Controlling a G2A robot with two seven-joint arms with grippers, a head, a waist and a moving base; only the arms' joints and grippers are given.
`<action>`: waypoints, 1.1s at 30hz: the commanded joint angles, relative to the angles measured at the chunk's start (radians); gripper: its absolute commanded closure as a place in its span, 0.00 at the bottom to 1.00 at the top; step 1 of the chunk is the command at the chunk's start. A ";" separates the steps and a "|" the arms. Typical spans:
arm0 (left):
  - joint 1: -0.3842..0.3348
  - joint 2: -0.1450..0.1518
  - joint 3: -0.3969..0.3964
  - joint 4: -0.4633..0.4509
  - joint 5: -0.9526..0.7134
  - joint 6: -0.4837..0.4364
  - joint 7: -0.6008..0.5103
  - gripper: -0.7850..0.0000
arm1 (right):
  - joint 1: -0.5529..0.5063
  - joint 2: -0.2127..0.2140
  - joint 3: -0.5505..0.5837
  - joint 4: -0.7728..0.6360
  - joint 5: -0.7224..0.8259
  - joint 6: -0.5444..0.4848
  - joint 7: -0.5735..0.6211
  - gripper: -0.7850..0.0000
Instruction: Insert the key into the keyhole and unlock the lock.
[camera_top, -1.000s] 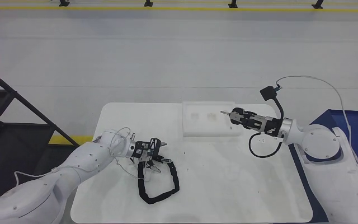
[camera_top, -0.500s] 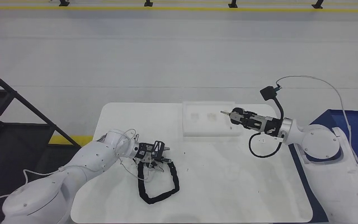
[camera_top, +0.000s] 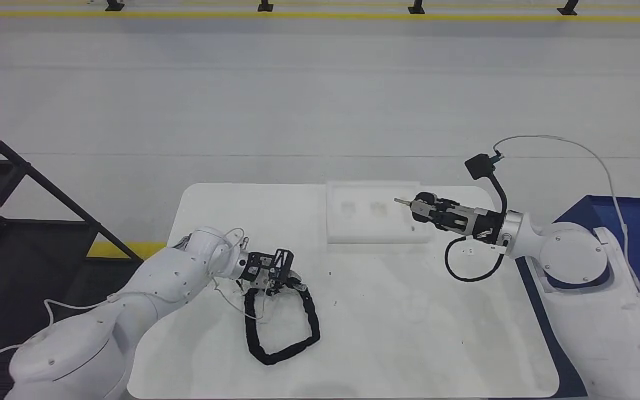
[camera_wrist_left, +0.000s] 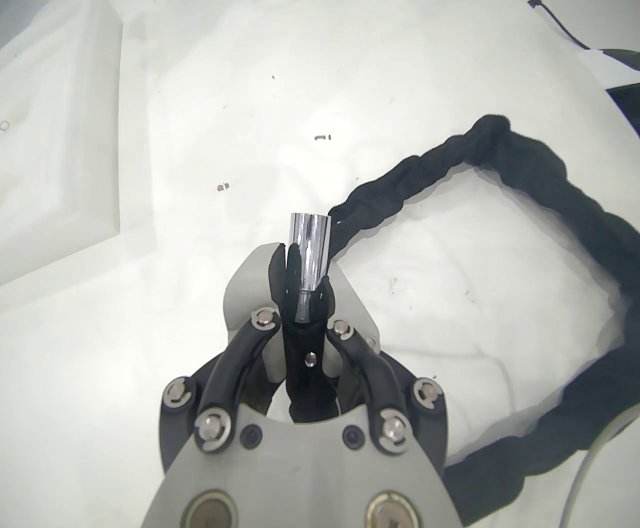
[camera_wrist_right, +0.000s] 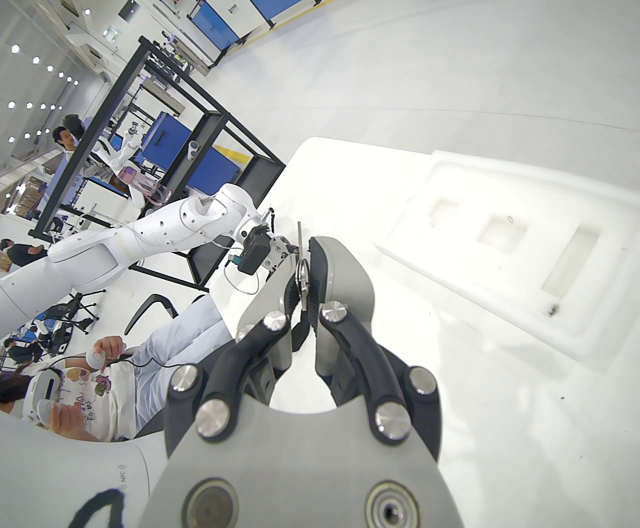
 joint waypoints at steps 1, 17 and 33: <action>-0.002 0.004 -0.006 -0.008 -0.004 -0.005 0.023 1.00 | 0.000 0.000 0.000 0.000 0.000 0.000 0.000 1.00; 0.003 0.107 -0.124 -0.295 -0.162 -0.092 -0.040 1.00 | 0.004 0.004 -0.063 -0.058 -0.017 0.071 0.124 1.00; 0.082 0.222 -0.365 -0.641 -0.402 -0.169 -0.302 1.00 | 0.004 0.016 -0.058 -0.216 0.113 0.209 0.241 1.00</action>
